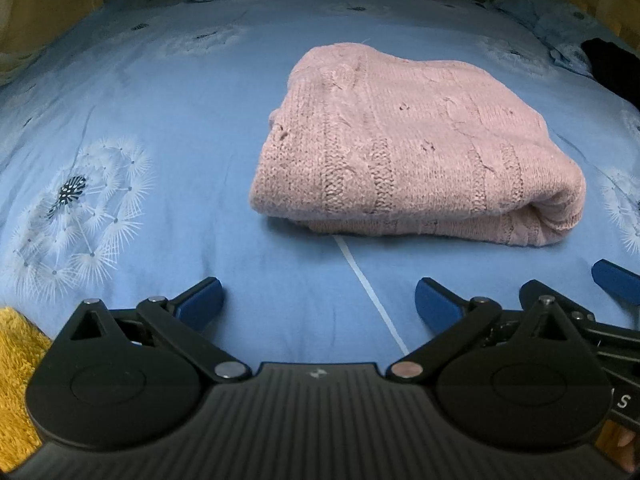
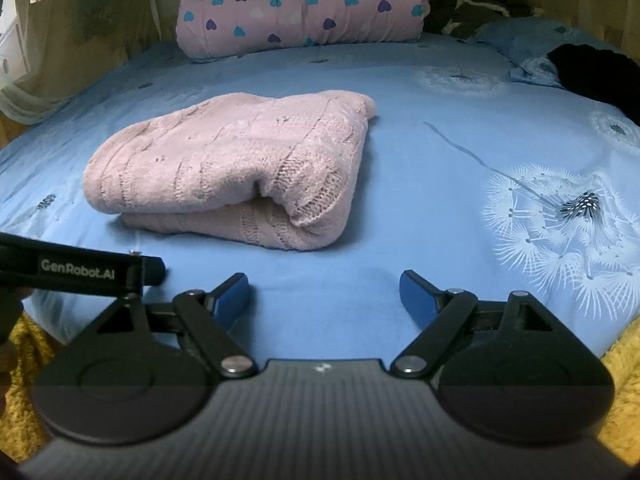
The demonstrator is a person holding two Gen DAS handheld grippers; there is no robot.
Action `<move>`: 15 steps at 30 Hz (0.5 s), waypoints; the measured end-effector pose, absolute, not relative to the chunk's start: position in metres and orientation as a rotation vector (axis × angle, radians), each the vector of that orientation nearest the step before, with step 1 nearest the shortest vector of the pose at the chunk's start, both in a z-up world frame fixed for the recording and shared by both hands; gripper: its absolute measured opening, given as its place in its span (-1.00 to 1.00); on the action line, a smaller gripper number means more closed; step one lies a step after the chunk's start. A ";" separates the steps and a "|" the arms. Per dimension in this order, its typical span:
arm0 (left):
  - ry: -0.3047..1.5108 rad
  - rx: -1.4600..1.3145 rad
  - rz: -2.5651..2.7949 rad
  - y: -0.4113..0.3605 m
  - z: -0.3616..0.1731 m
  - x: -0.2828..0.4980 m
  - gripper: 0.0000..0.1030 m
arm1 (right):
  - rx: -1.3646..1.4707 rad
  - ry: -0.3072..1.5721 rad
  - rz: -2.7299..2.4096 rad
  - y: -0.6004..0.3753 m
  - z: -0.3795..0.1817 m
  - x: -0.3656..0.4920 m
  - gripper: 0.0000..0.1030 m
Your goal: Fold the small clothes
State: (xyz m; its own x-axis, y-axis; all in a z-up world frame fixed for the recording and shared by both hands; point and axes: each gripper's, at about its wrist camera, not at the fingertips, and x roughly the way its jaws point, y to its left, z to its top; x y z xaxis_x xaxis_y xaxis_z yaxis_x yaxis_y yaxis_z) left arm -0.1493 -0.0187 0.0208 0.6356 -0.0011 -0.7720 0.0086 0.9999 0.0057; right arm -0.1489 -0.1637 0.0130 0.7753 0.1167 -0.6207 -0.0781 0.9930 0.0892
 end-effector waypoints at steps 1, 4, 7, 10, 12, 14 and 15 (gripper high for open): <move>0.882 0.010 -0.005 -0.019 0.021 -0.149 1.00 | 0.061 0.676 0.106 -0.164 0.013 -0.149 0.62; 0.882 0.011 -0.005 -0.019 0.020 -0.149 1.00 | 0.064 0.675 0.107 -0.165 0.013 -0.149 0.62; 0.882 0.011 -0.005 -0.019 0.020 -0.149 1.00 | 0.064 0.675 0.107 -0.165 0.013 -0.149 0.63; 0.882 0.011 -0.005 -0.019 0.020 -0.149 1.00 | 0.064 0.675 0.107 -0.165 0.013 -0.149 0.63; 0.882 0.011 -0.005 -0.019 0.020 -0.149 1.00 | 0.064 0.675 0.107 -0.165 0.013 -0.149 0.63; 0.882 0.012 -0.005 -0.019 0.020 -0.149 1.00 | 0.065 0.675 0.107 -0.165 0.013 -0.149 0.63; 0.882 0.012 -0.005 -0.019 0.020 -0.149 1.00 | 0.065 0.675 0.108 -0.165 0.013 -0.149 0.63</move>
State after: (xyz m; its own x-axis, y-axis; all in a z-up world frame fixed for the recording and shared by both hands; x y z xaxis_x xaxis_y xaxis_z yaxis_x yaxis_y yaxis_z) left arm -0.1490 -0.0192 0.0201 0.6355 0.0005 -0.7721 0.0091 0.9999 0.0081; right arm -0.1489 -0.1650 0.0129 0.7755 0.1205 -0.6197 -0.0781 0.9924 0.0952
